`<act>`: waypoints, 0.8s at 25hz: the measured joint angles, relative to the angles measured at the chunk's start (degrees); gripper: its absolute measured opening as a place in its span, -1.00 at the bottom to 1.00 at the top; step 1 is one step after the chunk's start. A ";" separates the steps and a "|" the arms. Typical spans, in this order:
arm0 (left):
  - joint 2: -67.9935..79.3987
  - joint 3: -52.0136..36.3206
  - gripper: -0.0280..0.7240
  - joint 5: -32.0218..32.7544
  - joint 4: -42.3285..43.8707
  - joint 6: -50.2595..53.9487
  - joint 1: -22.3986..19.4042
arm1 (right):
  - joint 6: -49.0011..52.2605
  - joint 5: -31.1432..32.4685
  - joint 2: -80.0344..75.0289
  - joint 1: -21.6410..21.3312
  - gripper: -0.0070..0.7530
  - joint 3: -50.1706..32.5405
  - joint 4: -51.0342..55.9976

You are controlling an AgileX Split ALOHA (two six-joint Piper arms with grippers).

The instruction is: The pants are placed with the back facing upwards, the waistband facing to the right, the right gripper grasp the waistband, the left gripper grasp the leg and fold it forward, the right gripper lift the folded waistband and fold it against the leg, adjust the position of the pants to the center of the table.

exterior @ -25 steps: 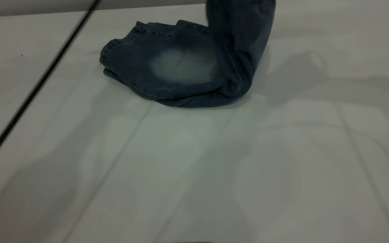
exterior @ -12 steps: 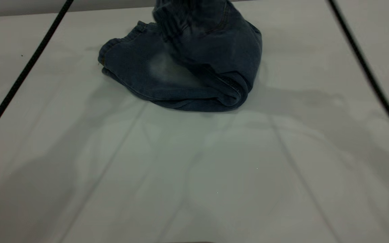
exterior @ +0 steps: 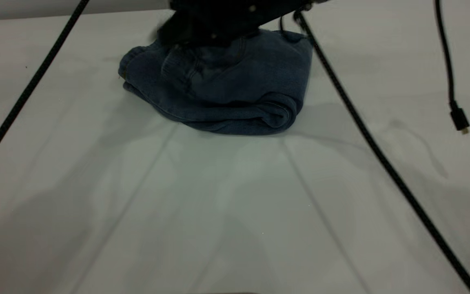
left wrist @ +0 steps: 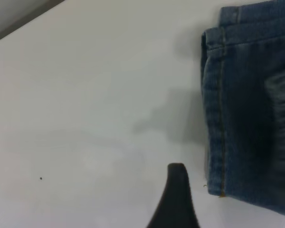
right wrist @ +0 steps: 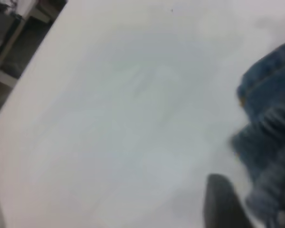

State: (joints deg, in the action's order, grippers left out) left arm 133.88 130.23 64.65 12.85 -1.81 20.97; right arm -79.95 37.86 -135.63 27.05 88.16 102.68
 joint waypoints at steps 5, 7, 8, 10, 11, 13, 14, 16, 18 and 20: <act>0.00 0.00 0.58 0.00 -0.90 0.00 0.00 | 4.93 3.34 -0.73 0.16 0.51 1.84 -1.27; 0.00 0.00 0.58 0.27 -1.59 -0.46 0.00 | 7.62 3.75 -0.23 -1.19 0.73 1.84 -5.10; 0.00 0.00 0.58 0.52 -2.46 -1.05 0.00 | 9.56 4.07 -0.03 -2.36 0.78 1.84 -8.39; 0.00 0.00 0.58 1.60 -5.75 -4.20 -0.02 | 15.94 4.25 0.78 -5.34 0.79 1.84 -16.53; 0.00 0.00 0.58 2.26 -7.92 -6.51 -0.02 | 19.79 4.36 1.17 -7.25 0.79 1.84 -20.44; 0.38 0.00 0.58 2.40 -12.15 -12.13 -0.02 | 27.47 4.81 2.67 -10.85 0.78 1.84 -30.51; 0.78 0.00 0.58 2.47 -13.62 -15.96 -0.02 | 31.53 5.13 3.56 -12.70 0.76 1.84 -34.83; 2.14 0.00 0.58 2.51 -16.39 -23.66 -0.02 | 38.01 5.74 5.23 -15.56 0.69 1.84 -44.73; 4.23 0.00 0.58 2.51 -18.81 -30.93 -0.02 | 44.00 6.26 6.79 -17.98 0.64 1.84 -52.78; 6.24 0.00 0.58 2.51 -20.68 -35.43 -0.02 | 48.45 6.66 7.78 -19.85 0.62 1.84 -60.08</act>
State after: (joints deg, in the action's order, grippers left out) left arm 140.11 130.23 67.16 -7.83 -37.24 20.96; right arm -31.50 44.51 -127.85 7.20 90.00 42.60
